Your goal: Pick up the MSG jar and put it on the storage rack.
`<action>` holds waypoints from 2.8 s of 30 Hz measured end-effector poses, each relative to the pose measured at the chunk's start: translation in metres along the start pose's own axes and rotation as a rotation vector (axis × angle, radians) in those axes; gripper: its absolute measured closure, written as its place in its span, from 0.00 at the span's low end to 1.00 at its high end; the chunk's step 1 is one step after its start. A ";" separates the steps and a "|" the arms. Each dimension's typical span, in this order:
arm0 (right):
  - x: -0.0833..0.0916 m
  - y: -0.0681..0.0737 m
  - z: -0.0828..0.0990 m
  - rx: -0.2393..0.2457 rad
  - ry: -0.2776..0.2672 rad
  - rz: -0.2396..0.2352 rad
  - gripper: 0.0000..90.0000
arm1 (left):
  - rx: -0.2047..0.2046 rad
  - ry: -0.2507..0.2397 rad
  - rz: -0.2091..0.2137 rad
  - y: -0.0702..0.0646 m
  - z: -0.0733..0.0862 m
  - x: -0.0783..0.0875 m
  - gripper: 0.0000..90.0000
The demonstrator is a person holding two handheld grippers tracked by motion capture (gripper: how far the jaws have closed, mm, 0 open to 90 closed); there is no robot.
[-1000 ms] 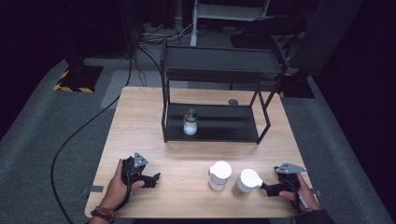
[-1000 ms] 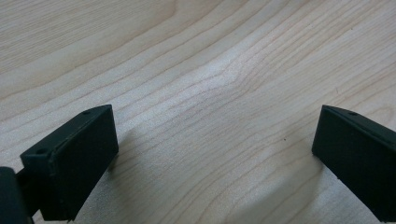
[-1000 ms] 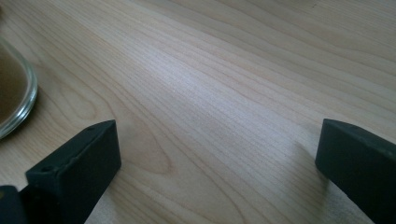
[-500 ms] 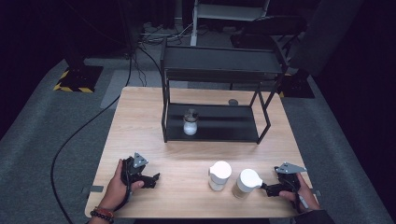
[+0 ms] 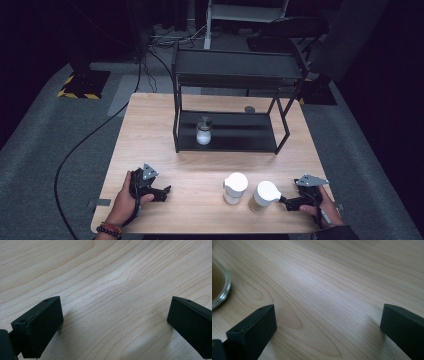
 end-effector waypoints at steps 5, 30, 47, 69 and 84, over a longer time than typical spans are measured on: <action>0.017 0.000 -0.005 0.028 -0.014 -0.003 0.03 | 0.000 0.000 0.000 0.000 0.000 0.000 0.00; 0.069 0.038 -0.040 0.172 -0.015 -0.202 0.02 | 0.000 0.000 0.000 0.000 0.000 0.000 0.00; 0.070 0.058 -0.073 0.214 -0.028 -0.259 0.02 | 0.001 0.000 -0.001 0.000 0.000 0.000 0.00; 0.055 0.081 -0.118 0.313 0.018 -0.297 0.02 | 0.001 0.000 -0.001 0.000 0.000 0.000 0.00; 0.041 0.098 -0.147 0.366 0.064 -0.320 0.02 | 0.001 0.000 -0.001 0.000 0.000 0.000 0.00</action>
Point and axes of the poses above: each handheld gripper's, and its own axes: x roughly backward along the jaws, z roughly out of its underside, y roughly to its left, the point moved 6 cm from there along -x, roughly forward along the jaws, and after that the axes turned 5 degrees about -z, right-handed, at the moved point
